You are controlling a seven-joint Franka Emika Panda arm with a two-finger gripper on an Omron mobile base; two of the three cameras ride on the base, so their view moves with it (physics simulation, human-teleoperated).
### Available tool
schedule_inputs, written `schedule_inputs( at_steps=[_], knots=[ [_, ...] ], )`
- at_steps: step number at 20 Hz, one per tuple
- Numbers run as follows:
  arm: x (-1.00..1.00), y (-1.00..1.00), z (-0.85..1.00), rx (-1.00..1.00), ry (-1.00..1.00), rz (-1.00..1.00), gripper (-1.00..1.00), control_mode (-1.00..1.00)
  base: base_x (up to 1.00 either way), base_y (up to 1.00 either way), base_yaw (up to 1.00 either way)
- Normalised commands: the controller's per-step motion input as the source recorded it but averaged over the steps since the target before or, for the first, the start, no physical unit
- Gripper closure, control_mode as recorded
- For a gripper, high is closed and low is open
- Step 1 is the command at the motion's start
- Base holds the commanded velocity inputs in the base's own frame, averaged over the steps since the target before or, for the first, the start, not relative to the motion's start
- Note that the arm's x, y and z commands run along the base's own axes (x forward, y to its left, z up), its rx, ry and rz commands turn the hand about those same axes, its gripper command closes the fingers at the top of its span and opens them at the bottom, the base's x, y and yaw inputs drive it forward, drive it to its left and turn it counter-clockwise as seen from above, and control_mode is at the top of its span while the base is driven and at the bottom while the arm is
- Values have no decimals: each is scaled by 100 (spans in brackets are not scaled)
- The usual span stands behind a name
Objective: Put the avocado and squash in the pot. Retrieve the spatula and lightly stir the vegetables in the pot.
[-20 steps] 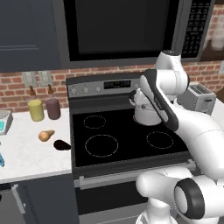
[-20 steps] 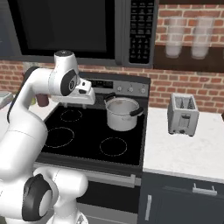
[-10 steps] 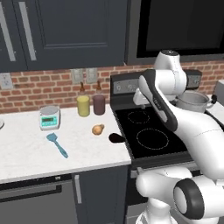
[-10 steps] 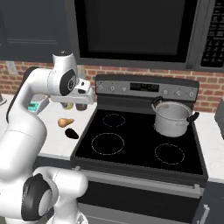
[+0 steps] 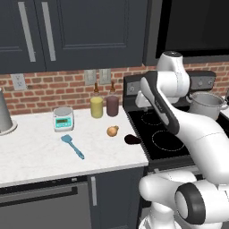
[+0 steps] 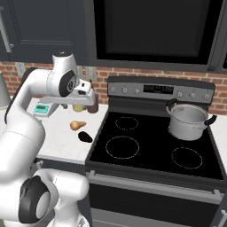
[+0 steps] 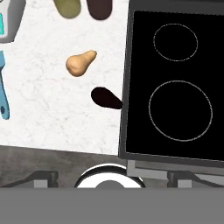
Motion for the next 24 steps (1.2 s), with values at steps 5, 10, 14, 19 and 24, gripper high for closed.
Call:
schedule_inputs(
  at_steps=[5, 10, 14, 19, 24],
  knots=[
    [0, 0, 0, 0, 0, 0, -100, 100, 0, 0, 0],
    [0, 4, -16, 0, 4, 0, -100, -100, 0, 0, 0],
    [1, 14, -48, 0, 20, 13, -100, -100, 0, 0, 0],
    [0, 0, -38, 0, 19, 29, -100, -100, 0, 0, 0],
    [-2, 0, -35, -3, 7, 20, -100, -100, 0, 0, 0]
  ],
)
